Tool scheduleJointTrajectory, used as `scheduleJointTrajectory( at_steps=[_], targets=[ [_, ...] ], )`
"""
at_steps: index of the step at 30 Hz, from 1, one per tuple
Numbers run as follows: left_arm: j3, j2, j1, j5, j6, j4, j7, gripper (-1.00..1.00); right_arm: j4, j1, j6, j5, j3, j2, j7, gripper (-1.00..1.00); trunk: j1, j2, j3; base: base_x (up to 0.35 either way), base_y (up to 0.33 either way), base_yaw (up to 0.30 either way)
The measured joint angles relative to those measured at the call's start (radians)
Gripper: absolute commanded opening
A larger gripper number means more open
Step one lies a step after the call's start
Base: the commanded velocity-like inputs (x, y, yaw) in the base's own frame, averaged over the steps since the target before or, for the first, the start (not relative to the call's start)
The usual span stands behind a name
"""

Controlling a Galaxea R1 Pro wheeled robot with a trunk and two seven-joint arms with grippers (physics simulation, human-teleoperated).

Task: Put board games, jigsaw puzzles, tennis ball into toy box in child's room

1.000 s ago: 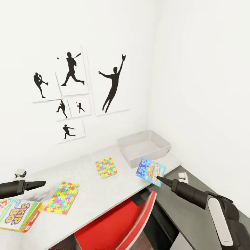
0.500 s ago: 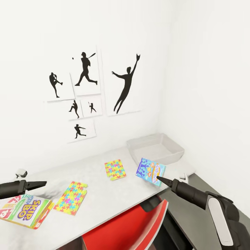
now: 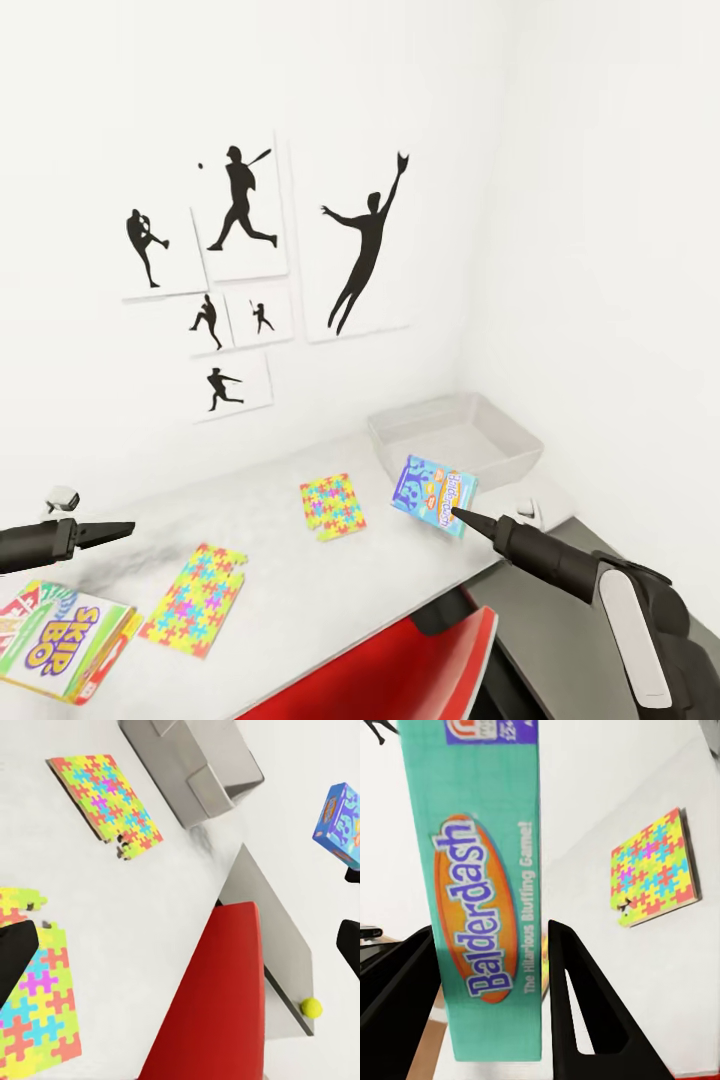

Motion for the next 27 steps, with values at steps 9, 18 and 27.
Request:
scheduleJointTrajectory(
  at_steps=[9, 18, 27],
  targets=[
    [0.000, 0.000, 0.000, 0.000, 0.000, 0.000, 0.000, 1.00, 0.000, 0.000, 0.001, -0.003, 0.000, 0.000, 0.000, -1.00, 0.000, 0.000, 0.000, 0.083, 0.006, 0.000],
    [0.000, 0.000, 0.000, 0.000, 0.000, 0.000, 0.000, 1.00, 0.001, 0.000, 0.000, -0.003, 0.000, -0.001, -0.001, -1.00, 0.000, 0.000, 0.000, 0.042, 0.011, 0.000],
    [0.000, 0.000, 0.000, 0.000, 0.000, 0.000, 0.000, 1.00, 0.003, 0.000, -0.002, -0.004, 0.000, -0.001, -0.001, -1.00, 0.000, 0.000, 0.000, 0.061, 0.001, 0.000]
  ],
)
